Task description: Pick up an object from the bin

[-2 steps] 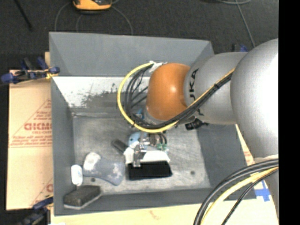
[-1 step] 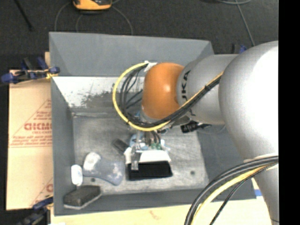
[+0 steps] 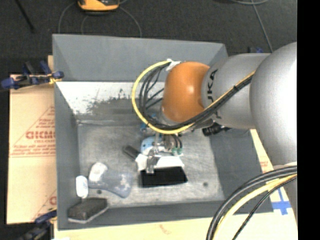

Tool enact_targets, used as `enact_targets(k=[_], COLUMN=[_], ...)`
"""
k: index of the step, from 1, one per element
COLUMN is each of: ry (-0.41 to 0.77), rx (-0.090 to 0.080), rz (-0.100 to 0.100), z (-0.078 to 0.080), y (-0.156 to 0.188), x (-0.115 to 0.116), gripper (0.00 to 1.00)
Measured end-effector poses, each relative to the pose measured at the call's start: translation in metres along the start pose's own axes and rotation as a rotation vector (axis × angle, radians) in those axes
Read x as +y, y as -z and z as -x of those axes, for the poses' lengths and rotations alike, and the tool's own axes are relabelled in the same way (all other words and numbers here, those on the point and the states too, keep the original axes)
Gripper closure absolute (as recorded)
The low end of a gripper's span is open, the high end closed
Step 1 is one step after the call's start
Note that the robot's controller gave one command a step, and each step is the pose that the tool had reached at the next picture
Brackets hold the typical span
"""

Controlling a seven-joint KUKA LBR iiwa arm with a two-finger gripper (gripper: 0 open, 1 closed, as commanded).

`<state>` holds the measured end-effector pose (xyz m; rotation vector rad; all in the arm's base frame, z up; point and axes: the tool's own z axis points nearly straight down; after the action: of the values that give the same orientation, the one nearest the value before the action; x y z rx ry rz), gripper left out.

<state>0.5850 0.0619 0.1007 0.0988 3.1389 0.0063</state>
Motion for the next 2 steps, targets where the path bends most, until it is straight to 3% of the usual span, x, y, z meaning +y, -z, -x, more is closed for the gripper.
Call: enact_targets(k=[1,2], ry=[-0.009,0.085], rx=[0.005,-0.018], rz=[-0.006,0.01], z=[-0.002,-0.04], y=[-0.015,-0.021], x=[0.018,-0.01], gripper=[0.0,1.0])
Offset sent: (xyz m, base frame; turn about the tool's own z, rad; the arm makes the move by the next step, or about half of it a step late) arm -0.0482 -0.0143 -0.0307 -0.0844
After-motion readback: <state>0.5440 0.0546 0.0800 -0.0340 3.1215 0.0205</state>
